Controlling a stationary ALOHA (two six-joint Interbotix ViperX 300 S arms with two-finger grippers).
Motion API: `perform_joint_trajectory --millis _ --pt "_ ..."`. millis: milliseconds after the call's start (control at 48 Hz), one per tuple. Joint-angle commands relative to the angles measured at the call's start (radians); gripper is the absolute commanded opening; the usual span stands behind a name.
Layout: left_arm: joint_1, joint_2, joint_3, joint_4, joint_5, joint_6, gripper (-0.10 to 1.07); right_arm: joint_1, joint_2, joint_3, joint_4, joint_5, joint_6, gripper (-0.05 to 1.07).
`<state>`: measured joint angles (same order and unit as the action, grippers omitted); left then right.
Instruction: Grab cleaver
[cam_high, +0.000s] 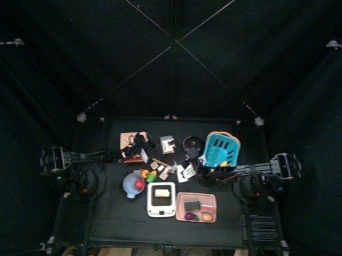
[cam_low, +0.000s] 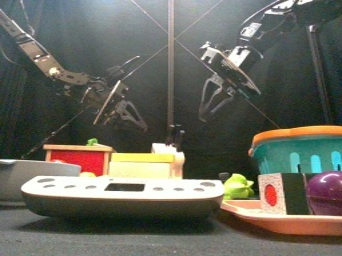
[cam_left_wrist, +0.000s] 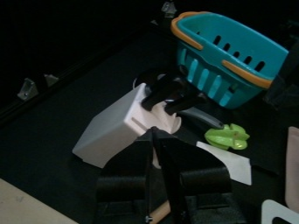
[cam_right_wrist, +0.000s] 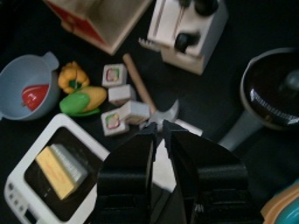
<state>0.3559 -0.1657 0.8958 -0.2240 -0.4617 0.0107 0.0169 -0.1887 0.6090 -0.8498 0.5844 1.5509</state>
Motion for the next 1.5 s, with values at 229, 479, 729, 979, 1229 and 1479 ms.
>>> perform_joint_trajectory --millis 229,479,729,979,1229,1479 --pt "-0.023 -0.087 0.029 0.052 -0.012 0.002 0.52 0.086 0.012 0.017 0.376 0.014 -0.060 0.59" --pt "-0.017 -0.149 0.074 0.054 -0.017 0.002 0.52 0.086 0.097 0.035 0.548 0.014 -0.156 0.61" --pt "-0.017 -0.152 0.084 0.054 -0.035 0.002 0.52 0.083 0.181 0.012 0.565 0.014 -0.198 0.77" --pt "-0.017 -0.150 0.089 0.052 -0.035 0.002 0.52 0.078 0.242 0.006 0.551 0.008 -0.198 0.80" --pt "-0.017 -0.150 0.089 0.052 -0.035 0.000 0.52 0.077 0.305 -0.023 0.537 0.014 -0.199 0.80" --pt "-0.018 -0.150 0.091 0.054 -0.034 0.002 0.53 0.078 0.316 -0.035 0.532 0.054 -0.199 0.75"
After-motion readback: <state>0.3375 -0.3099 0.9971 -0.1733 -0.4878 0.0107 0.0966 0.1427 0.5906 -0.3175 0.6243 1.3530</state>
